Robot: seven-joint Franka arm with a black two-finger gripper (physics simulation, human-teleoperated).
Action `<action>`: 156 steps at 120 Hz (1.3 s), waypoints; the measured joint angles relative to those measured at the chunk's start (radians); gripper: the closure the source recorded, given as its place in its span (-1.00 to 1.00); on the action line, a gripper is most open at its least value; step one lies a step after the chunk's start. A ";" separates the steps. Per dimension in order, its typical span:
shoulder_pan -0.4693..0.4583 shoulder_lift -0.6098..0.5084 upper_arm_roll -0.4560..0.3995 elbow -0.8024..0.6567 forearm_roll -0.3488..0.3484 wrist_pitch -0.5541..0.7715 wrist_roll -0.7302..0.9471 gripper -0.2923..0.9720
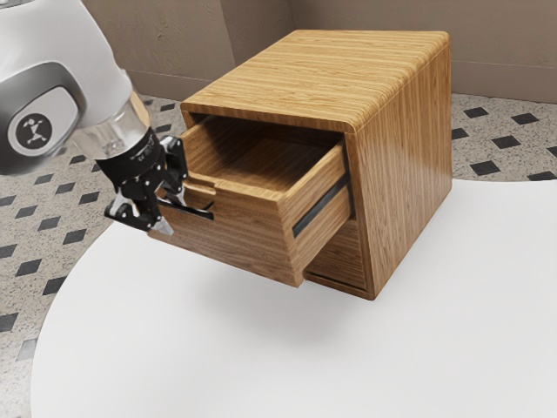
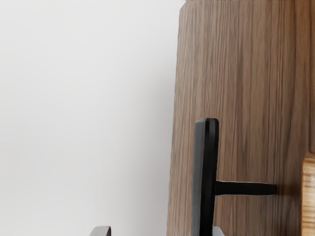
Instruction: Pull the drawer handle with one arm to open the drawer
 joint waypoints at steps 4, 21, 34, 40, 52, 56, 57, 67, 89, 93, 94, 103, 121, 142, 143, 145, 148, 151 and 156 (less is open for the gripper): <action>0.000 -0.003 0.000 -0.002 0.000 0.001 -0.001 0.25; 0.003 -0.014 0.000 -0.012 0.000 0.004 -0.006 0.25; 0.004 -0.028 0.000 -0.027 -0.002 0.005 -0.011 0.25; 0.004 -0.031 0.000 -0.032 -0.003 0.005 -0.013 0.25; 0.004 -0.042 0.000 -0.048 -0.004 0.005 -0.018 0.25; 0.004 -0.047 0.000 -0.053 -0.005 0.004 -0.020 0.25; 0.004 -0.049 0.000 -0.055 -0.005 0.004 -0.021 0.25; 0.005 -0.062 0.000 -0.067 -0.004 0.004 -0.024 0.25; 0.006 -0.096 0.001 -0.103 -0.005 0.003 -0.031 0.25; 0.006 -0.102 0.000 -0.108 -0.004 0.002 -0.032 0.25; 0.006 -0.103 0.000 -0.109 -0.004 0.002 -0.032 0.25; 0.006 -0.112 0.000 -0.118 -0.004 0.003 -0.034 0.25; 0.005 -0.127 0.002 -0.135 -0.004 0.006 -0.038 0.25; 0.005 -0.142 0.002 -0.146 0.001 0.016 -0.041 0.24; 0.005 -0.142 0.002 -0.146 0.002 0.017 -0.041 0.23; 0.005 -0.144 0.002 -0.146 0.002 0.019 -0.041 0.23; 0.004 -0.147 0.002 -0.146 0.004 0.021 -0.041 0.23; 0.004 -0.148 0.003 -0.146 0.005 0.024 -0.042 0.23; 0.004 -0.151 0.003 -0.146 0.007 0.029 -0.042 0.22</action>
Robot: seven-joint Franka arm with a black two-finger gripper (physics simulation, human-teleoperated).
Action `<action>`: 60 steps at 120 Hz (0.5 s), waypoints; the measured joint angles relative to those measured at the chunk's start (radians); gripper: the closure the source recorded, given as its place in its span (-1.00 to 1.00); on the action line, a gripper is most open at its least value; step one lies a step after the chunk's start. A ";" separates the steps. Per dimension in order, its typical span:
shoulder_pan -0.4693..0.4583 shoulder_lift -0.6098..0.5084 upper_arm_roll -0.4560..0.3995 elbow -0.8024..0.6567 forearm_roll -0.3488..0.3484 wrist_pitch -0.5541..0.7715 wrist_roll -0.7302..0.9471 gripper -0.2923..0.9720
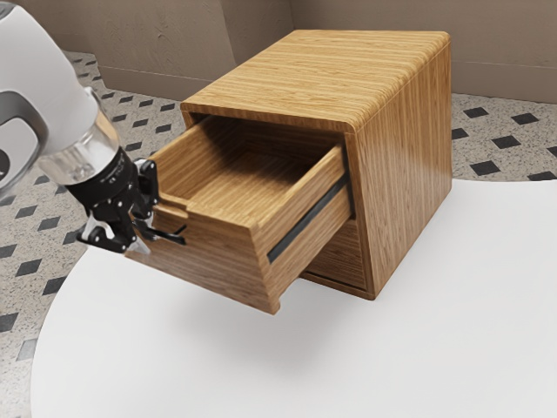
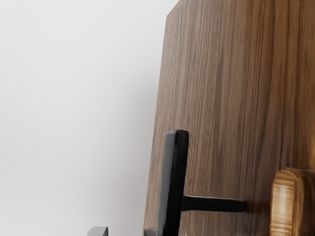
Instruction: Pull the drawer handle with one arm to open the drawer
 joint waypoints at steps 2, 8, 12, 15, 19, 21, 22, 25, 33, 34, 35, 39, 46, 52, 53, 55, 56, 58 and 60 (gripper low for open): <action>0.000 -0.001 0.000 0.000 0.000 0.001 0.000 0.22; 0.000 -0.005 0.000 -0.001 0.001 0.003 -0.001 0.23; -0.001 -0.007 0.000 -0.002 0.001 0.003 -0.001 0.23; 0.000 -0.010 -0.001 -0.005 0.001 0.002 -0.001 0.23; 0.000 -0.012 -0.001 -0.009 0.000 0.001 -0.002 0.23; 0.000 -0.014 -0.001 -0.011 0.000 0.001 -0.002 0.23; 0.000 -0.014 -0.001 -0.011 -0.001 0.000 -0.002 0.23; 0.000 -0.015 -0.001 -0.013 -0.001 -0.001 -0.002 0.23; 0.000 -0.021 -0.001 -0.021 -0.003 -0.005 -0.003 0.24; 0.000 -0.022 -0.001 -0.022 -0.003 -0.005 -0.003 0.24; 0.000 -0.023 -0.001 -0.023 -0.003 -0.005 -0.003 0.24; 0.000 -0.029 -0.001 -0.030 -0.004 -0.006 -0.003 0.24; 0.000 -0.038 -0.001 -0.038 -0.005 -0.006 -0.003 0.24; 0.000 -0.042 -0.001 -0.040 -0.005 -0.007 -0.003 0.24; 0.000 -0.042 -0.001 -0.041 -0.005 -0.007 -0.004 0.24; 0.000 -0.043 -0.001 -0.042 -0.005 -0.007 -0.004 0.24; 0.000 -0.044 -0.001 -0.042 -0.005 -0.007 -0.004 0.24; 0.000 -0.045 -0.001 -0.043 -0.006 -0.007 -0.004 0.25; 0.000 -0.048 -0.001 -0.045 -0.006 -0.007 -0.004 0.25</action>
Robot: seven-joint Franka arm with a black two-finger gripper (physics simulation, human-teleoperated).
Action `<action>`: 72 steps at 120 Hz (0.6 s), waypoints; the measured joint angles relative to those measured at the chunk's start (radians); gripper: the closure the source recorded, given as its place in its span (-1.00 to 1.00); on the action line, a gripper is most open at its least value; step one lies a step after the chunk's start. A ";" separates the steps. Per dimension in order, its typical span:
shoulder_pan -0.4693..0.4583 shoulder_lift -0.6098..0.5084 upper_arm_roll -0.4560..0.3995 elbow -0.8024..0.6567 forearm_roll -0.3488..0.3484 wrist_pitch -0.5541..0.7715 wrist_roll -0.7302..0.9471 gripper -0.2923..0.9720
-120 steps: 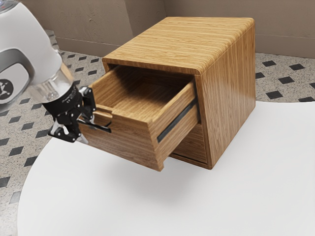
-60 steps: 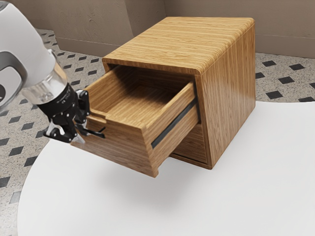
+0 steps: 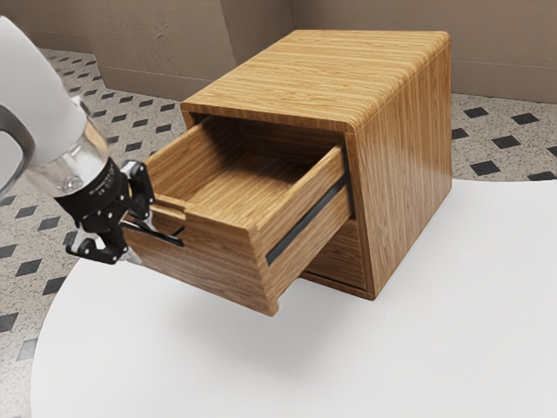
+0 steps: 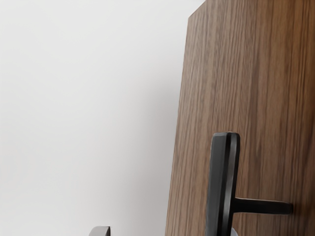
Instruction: Pull the drawer handle with one arm to open the drawer
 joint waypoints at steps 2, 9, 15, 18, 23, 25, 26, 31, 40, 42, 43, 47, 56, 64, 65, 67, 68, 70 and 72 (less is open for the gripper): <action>0.000 -0.003 0.000 -0.003 0.000 0.000 0.000 0.25; 0.000 -0.015 0.000 -0.015 0.000 0.002 0.000 0.25; 0.000 -0.026 0.000 -0.028 -0.001 0.004 -0.001 0.25; 0.000 -0.032 0.000 -0.032 -0.002 0.006 -0.001 0.25; 0.000 -0.038 0.000 -0.037 -0.002 0.007 -0.001 0.25; 0.000 -0.040 0.000 -0.038 -0.002 0.008 -0.001 0.25; 0.000 -0.041 0.000 -0.038 -0.002 0.008 -0.001 0.25; 0.000 -0.045 0.000 -0.041 -0.001 0.010 -0.001 0.25; 0.000 -0.060 0.000 -0.055 -0.001 0.016 -0.001 0.25; 0.000 -0.063 0.000 -0.057 -0.001 0.017 -0.002 0.25; 0.000 -0.064 0.000 -0.059 -0.001 0.018 -0.002 0.25; 0.000 -0.067 0.000 -0.062 -0.001 0.021 -0.002 0.25; -0.001 -0.068 0.000 -0.065 -0.003 0.026 -0.002 0.25; -0.001 -0.070 0.000 -0.067 -0.004 0.029 -0.002 0.25; -0.001 -0.071 0.000 -0.068 -0.004 0.029 -0.002 0.25; -0.001 -0.072 0.000 -0.069 -0.004 0.030 -0.002 0.25; -0.001 -0.073 0.000 -0.070 -0.004 0.030 -0.002 0.25; -0.001 -0.074 0.000 -0.071 -0.004 0.030 -0.002 0.25; -0.002 -0.075 0.000 -0.072 -0.005 0.031 -0.002 0.25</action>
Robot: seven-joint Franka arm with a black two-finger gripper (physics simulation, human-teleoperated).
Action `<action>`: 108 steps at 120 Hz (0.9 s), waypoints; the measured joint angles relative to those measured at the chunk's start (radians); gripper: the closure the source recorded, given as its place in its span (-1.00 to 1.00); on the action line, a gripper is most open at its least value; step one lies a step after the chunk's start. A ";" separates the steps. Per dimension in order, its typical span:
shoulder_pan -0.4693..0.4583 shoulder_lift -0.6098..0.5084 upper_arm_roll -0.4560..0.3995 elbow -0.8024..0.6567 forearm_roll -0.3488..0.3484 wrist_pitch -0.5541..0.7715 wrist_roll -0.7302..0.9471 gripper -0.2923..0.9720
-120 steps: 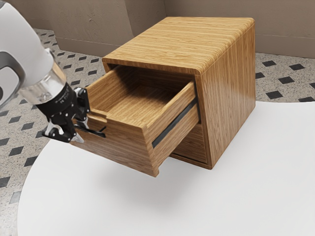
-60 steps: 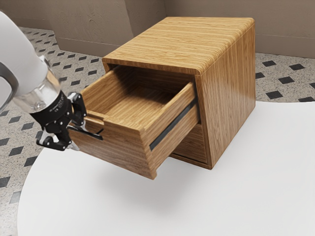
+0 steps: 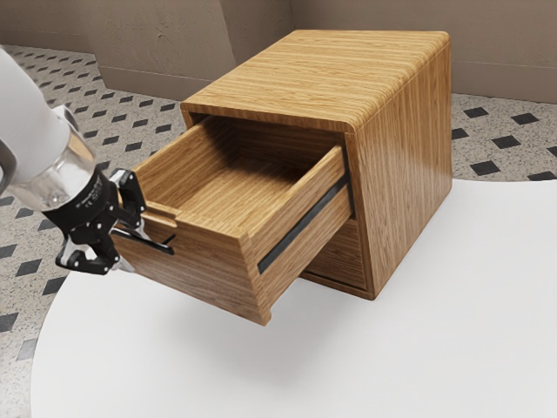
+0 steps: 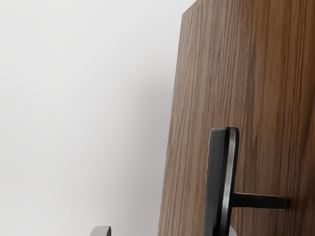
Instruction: Pull the drawer handle with one arm to open the drawer
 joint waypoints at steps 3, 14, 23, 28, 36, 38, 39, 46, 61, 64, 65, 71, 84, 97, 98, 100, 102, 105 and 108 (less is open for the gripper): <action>0.000 -0.003 0.000 -0.002 0.000 0.001 0.000 0.25; -0.001 -0.019 0.000 -0.016 -0.001 0.002 0.000 0.25; -0.002 -0.029 0.000 -0.024 -0.001 0.003 0.000 0.25; -0.003 -0.034 0.000 -0.028 -0.001 0.003 -0.001 0.25; -0.003 -0.047 0.000 -0.041 -0.001 0.005 -0.001 0.25; -0.003 -0.051 0.000 -0.045 -0.001 0.006 -0.001 0.25; -0.003 -0.053 0.000 -0.047 -0.001 0.006 -0.001 0.25; -0.003 -0.062 0.000 -0.056 -0.001 0.009 -0.001 0.25; -0.003 -0.067 0.000 -0.060 -0.001 0.013 0.001 0.24; -0.003 -0.068 0.000 -0.060 -0.001 0.013 0.001 0.23; -0.003 -0.068 0.000 -0.060 -0.001 0.014 0.001 0.23; -0.003 -0.068 0.000 -0.060 0.000 0.015 0.002 0.22; -0.004 -0.067 0.000 -0.056 0.004 0.017 0.006 0.21; -0.001 -0.067 0.000 -0.054 0.009 0.019 0.012 0.20; -0.001 -0.067 0.000 -0.053 0.009 0.019 0.013 0.19; 0.000 -0.067 0.000 -0.053 0.010 0.019 0.014 0.19; 0.000 -0.067 0.000 -0.053 0.011 0.019 0.016 0.19; 0.001 -0.067 0.000 -0.052 0.012 0.020 0.018 0.19; 0.002 -0.067 0.000 -0.051 0.013 0.020 0.021 0.19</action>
